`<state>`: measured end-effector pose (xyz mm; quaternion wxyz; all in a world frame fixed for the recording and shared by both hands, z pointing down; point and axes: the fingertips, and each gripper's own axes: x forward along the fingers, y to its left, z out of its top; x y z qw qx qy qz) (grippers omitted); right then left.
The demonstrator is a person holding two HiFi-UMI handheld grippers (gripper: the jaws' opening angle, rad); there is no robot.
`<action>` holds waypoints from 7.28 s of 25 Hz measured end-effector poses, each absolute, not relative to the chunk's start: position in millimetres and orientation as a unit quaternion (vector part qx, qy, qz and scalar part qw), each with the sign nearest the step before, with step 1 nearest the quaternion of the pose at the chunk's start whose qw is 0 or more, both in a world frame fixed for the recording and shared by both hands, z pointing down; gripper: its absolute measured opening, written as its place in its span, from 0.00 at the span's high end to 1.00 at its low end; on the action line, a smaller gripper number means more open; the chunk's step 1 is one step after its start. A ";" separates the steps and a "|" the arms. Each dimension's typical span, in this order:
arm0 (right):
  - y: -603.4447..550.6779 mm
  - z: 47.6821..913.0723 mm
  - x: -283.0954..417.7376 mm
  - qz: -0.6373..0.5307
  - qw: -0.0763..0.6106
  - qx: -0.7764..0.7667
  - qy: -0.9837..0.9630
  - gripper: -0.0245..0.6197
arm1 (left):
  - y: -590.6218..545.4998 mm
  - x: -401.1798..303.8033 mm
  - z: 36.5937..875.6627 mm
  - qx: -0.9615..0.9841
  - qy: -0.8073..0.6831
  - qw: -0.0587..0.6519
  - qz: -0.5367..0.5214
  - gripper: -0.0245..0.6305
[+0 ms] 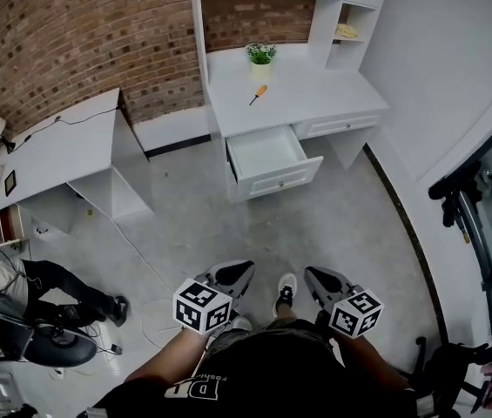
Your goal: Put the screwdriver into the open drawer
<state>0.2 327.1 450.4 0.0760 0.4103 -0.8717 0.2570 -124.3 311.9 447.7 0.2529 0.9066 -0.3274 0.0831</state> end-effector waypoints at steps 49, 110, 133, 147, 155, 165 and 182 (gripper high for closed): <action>32.2 456.1 147.1 0.292 0.035 0.343 -0.892 0.96 | 54.8 0.7 450.9 0.858 -0.420 0.263 0.133 0.93; -282.4 507.7 64.4 0.338 0.082 0.379 -0.857 0.96 | -473.1 -82.5 587.9 0.850 -0.367 0.183 0.331 0.77; -314.0 560.3 130.3 0.416 0.071 0.376 -0.825 0.95 | -554.4 -66.1 709.0 0.766 -0.352 0.282 0.458 0.74; -320.6 558.1 143.4 0.414 0.075 0.370 -0.828 0.95 | -550.2 -59.1 707.0 0.766 -0.347 0.289 0.458 0.82; -312.3 541.2 138.1 0.391 0.069 0.382 -0.834 0.95 | -521.2 -53.5 681.6 0.783 -0.343 0.262 0.447 0.83; -288.6 518.8 102.1 0.361 0.069 0.383 -0.848 0.95 | -463.0 -67.3 638.0 0.815 -0.333 0.249 0.405 0.83; -259.4 478.3 77.4 0.324 0.037 0.436 -0.839 0.95 | -339.0 -73.2 620.8 0.851 -0.284 0.239 0.372 0.83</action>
